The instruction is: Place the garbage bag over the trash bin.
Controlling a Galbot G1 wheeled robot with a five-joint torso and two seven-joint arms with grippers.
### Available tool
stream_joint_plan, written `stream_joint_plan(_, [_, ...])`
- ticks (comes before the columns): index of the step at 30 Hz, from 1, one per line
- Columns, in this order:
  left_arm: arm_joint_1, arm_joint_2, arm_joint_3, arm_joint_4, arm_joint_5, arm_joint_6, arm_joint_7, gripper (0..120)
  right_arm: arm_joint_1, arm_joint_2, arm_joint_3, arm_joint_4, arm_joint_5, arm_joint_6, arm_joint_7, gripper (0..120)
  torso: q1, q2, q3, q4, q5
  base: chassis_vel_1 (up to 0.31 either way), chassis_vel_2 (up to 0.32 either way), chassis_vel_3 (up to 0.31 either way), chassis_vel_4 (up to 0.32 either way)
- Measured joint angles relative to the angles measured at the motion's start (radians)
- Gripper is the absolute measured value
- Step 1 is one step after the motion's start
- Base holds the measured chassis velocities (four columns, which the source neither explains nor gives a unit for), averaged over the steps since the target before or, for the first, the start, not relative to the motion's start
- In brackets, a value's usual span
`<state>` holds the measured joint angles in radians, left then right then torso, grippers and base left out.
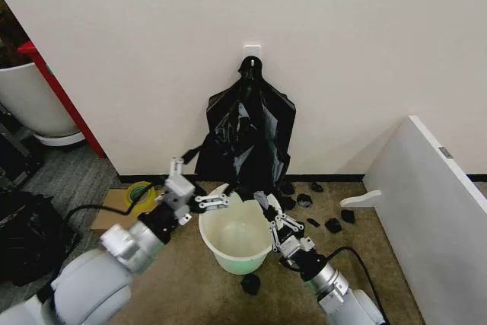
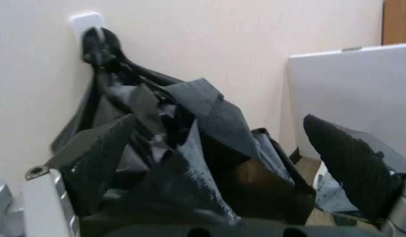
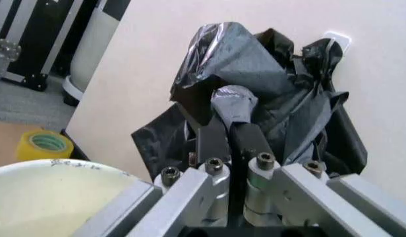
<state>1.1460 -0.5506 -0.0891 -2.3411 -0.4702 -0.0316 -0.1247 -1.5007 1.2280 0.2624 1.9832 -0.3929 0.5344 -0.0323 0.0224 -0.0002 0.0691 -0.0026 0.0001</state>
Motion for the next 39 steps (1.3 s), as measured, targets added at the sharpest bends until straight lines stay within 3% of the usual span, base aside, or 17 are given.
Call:
stream_joint_plan(2, [-0.112,0.006,0.085,0.024,-0.014,0.024,-0.018,100,0.0,0.007,0.002,0.005,-0.004,0.0,-0.001,0,0.0,0.0,0.0,-0.0001,-0.0001,0.0,0.0,0.0,0.0])
stream_joint_plan(4, [-0.121,0.006,0.091,0.026,-0.015,0.026,-0.019,100,0.0,0.007,0.002,0.005,-0.004,0.0,-0.001,0,0.0,0.0,0.0,-0.0001,0.0,0.0,0.0,0.0,0.0])
stream_joint_plan(9, [-0.275,0.008,0.199,0.048,-0.07,0.102,-0.063,100,-0.008,0.021,0.008,0.011,-0.016,0.003,-0.002,0,0.0,0.0,0.0,0.0001,0.0001,0.0,0.0,0.0,0.0])
stream_joint_plan(19, [-0.377,0.006,0.286,0.084,-0.11,0.152,-0.072,94,-0.01,0.022,0.017,0.023,-0.014,0.007,-0.004,0,0.0,0.0,0.0,0.0001,0.0002,0.0,0.0,0.0,0.0])
stream_joint_plan(32, [-0.434,0.001,0.369,0.11,-0.142,0.174,-0.097,47,-0.013,0.022,0.022,0.029,-0.01,0.01,-0.002,0,0.0,0.0,0.0,0.0001,0.0001,0.0,0.0,0.0,0.0])
stream_joint_plan(39, [-0.429,-0.001,0.364,0.115,-0.144,0.179,-0.103,22,-0.012,0.016,0.024,0.032,0.005,0.008,0.0,0,0.0,0.0,0.0,0.0001,0.0001,0.0,0.0,0.0,0.0])
